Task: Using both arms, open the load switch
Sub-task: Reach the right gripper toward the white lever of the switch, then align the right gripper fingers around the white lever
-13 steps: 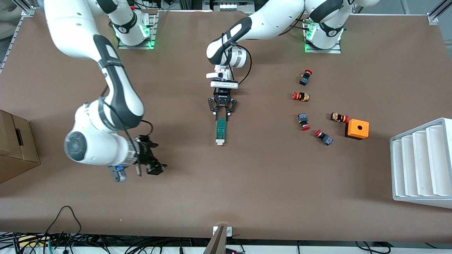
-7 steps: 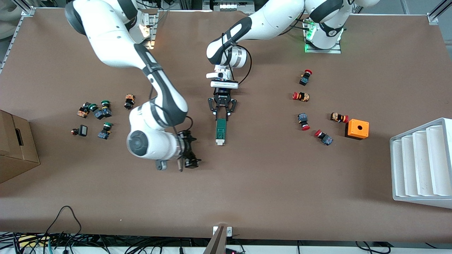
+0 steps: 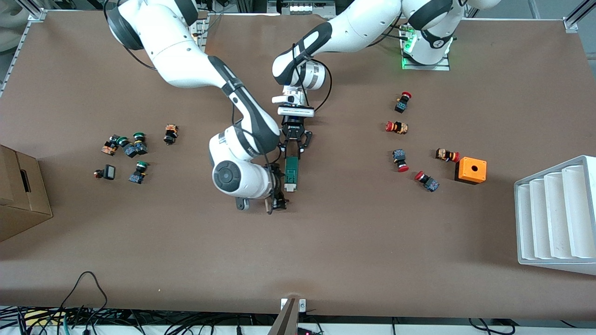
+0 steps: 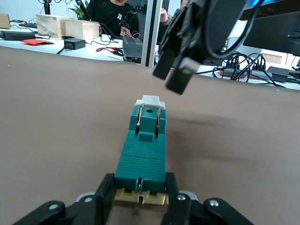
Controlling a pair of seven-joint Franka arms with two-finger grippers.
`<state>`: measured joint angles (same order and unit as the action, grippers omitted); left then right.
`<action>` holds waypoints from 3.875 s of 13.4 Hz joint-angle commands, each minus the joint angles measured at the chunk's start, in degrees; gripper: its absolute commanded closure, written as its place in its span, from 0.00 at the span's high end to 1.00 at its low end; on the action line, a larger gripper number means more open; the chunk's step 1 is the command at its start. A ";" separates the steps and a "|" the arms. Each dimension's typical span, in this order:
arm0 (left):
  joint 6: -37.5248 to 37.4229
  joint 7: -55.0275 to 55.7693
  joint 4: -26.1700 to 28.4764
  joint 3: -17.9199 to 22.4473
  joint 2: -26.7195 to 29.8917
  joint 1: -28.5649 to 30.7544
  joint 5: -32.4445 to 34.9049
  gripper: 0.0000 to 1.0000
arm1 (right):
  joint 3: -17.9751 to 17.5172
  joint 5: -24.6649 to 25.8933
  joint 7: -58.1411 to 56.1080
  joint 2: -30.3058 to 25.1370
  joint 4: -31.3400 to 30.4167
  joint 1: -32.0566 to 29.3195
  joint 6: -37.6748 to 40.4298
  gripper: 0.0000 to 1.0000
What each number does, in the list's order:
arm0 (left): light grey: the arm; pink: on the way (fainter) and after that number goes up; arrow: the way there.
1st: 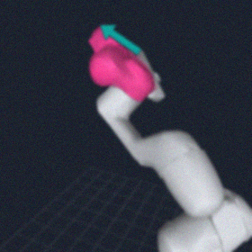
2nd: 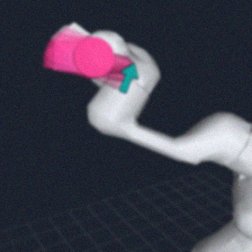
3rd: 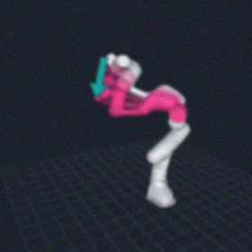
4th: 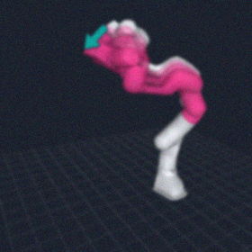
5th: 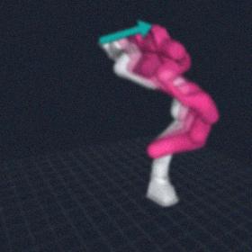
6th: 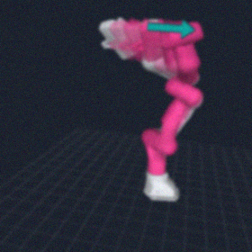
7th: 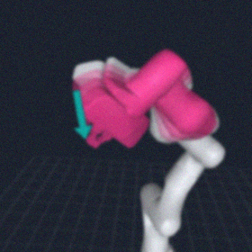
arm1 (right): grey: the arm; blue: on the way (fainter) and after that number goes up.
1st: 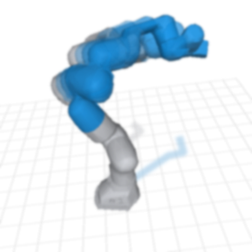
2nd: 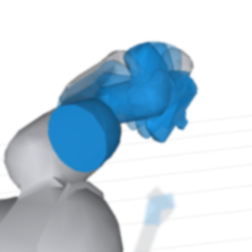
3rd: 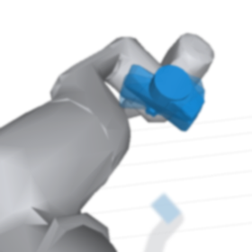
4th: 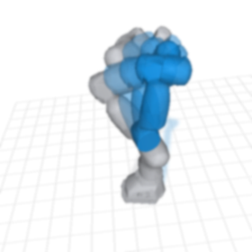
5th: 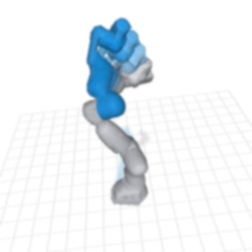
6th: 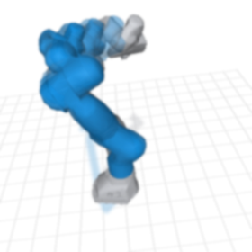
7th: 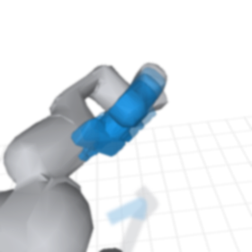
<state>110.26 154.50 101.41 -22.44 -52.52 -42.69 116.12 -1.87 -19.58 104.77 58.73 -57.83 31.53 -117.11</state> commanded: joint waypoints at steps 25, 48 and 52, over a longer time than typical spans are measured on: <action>-0.40 1.16 -2.62 0.30 -1.27 -0.82 0.77 0.30 | 1.17 -1.07 10.28 4.73 4.75 2.13 1.26 0.46; -0.40 1.33 -2.97 0.21 -1.27 -0.91 0.60 0.29 | 0.12 0.07 11.77 0.69 4.31 2.48 5.75 0.33; -0.40 1.33 -2.97 0.21 -1.27 -0.91 0.51 0.29 | 0.03 1.21 11.60 0.60 4.04 2.75 5.75 0.33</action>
<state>110.19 154.87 101.35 -22.45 -52.55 -42.73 116.09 -1.47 -19.28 115.43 60.10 -53.36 33.89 -112.96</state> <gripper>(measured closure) 0.520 0.665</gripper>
